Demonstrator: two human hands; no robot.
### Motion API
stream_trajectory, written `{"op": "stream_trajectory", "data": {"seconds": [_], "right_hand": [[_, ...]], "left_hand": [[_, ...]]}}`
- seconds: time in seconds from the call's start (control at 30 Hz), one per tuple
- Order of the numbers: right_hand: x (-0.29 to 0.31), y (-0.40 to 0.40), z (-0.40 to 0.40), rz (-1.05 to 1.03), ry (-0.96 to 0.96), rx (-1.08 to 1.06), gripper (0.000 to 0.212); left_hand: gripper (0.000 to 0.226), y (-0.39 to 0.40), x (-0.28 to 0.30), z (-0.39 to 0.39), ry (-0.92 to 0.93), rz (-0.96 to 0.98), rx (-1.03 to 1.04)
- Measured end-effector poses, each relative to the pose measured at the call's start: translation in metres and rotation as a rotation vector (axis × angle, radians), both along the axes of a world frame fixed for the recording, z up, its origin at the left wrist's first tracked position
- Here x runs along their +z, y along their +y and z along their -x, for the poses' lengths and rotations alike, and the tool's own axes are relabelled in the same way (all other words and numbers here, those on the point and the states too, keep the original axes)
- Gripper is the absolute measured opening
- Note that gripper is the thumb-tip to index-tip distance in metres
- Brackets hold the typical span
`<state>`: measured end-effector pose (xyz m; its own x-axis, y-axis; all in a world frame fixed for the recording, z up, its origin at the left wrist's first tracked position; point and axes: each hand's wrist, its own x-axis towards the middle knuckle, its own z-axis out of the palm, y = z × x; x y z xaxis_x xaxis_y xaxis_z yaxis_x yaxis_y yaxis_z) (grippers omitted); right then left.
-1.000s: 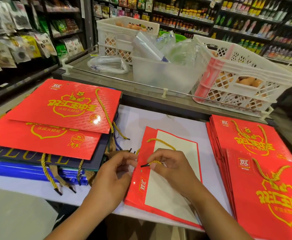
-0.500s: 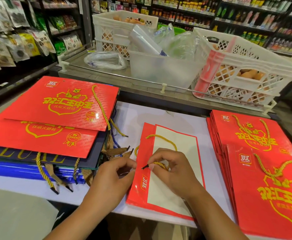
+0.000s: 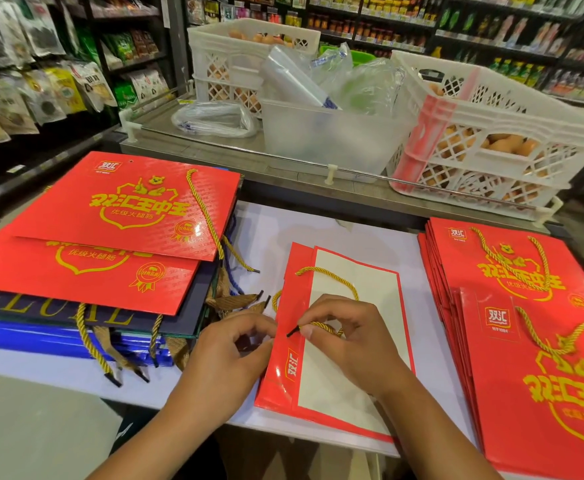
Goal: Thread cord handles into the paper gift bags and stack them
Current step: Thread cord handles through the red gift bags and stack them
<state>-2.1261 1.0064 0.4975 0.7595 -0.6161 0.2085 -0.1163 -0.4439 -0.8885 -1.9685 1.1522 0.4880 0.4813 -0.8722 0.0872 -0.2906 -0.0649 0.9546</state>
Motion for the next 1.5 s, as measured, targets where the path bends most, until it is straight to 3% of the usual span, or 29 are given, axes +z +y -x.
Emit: {"op": "stream_trajectory", "data": {"seconds": [0.43, 0.77, 0.93, 1.03, 1.23, 1.33, 1.5], "right_hand": [[-0.0060, -0.0001, -0.0063, 0.226, 0.104, 0.034, 0.014], [-0.0038, 0.0004, -0.0037, 0.087, 0.076, -0.003, 0.008], [-0.0036, 0.0014, -0.0031, 0.071, 0.080, -0.006, 0.007], [-0.0027, 0.0016, -0.0032, 0.073, 0.071, -0.007, 0.006], [-0.0011, 0.0020, -0.0030, 0.055, 0.051, -0.029, 0.007], [-0.0007, 0.0008, -0.0027, 0.039, 0.010, -0.036, 0.014], [-0.0017, 0.0044, -0.0030, 0.096, 0.032, -0.070, 0.013]], "left_hand": [[0.009, 0.0000, -0.0006, 0.0004, 0.021, -0.037, -0.013], [0.009, 0.0001, 0.0028, 0.0029, -0.008, -0.003, -0.031], [0.029, 0.0013, 0.0002, 0.0003, -0.023, -0.024, -0.024], [0.024, 0.0003, 0.0023, 0.0013, -0.015, -0.011, -0.012], [0.005, 0.0031, 0.0050, 0.0021, 0.079, 0.057, -0.027], [0.012, 0.0051, 0.0081, 0.0027, 0.205, 0.047, -0.032], [0.041, 0.0078, 0.0086, 0.0088, -0.098, -0.038, -0.015]]}}
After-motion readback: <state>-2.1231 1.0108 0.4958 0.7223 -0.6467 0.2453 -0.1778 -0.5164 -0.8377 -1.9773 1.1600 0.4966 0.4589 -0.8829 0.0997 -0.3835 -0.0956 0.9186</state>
